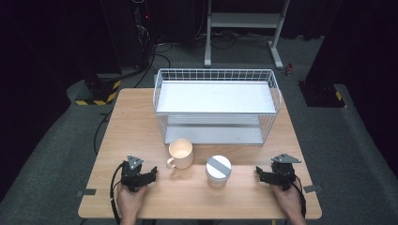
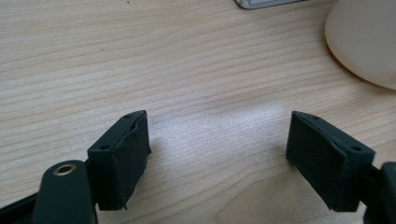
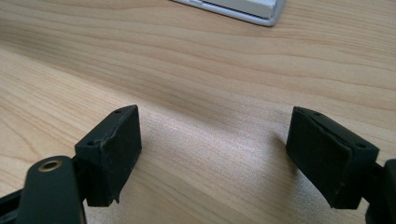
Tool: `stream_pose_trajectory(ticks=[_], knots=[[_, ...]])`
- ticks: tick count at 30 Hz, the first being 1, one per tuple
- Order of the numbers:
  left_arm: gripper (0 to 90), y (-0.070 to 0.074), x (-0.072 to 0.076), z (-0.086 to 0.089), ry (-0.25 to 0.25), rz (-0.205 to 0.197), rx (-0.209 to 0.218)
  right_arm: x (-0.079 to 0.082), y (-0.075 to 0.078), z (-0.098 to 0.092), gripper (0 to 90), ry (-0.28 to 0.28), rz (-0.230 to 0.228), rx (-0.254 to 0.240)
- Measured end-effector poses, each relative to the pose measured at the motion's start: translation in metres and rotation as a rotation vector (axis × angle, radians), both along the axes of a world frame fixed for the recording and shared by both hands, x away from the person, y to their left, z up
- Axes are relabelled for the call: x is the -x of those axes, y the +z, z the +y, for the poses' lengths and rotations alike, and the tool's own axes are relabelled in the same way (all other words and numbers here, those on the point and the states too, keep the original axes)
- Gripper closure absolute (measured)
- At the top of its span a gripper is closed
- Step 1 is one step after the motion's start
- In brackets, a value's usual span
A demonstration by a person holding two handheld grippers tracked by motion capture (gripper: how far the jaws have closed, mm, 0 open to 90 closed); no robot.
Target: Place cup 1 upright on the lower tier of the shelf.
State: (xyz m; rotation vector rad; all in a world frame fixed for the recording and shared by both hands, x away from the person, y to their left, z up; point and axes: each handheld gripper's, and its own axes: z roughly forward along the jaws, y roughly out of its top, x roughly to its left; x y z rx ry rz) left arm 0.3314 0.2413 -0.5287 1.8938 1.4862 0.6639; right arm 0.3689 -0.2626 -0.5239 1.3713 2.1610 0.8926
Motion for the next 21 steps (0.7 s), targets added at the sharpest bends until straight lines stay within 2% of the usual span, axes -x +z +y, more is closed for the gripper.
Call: stream_pose_trajectory(ticks=[14, 21], knots=[[21.5, 0.0001, 0.0003, 0.0001, 0.000, 0.002, -0.001, -0.0001, 0.0001, -0.0001, 17.6, 0.000, 0.001, 0.000], [21.6, 0.0000, 0.0003, 0.0000, 0.002, 0.000, 0.001, 0.0009, 0.0000, -0.0007, 14.7, 0.022, 0.007, 0.000]])
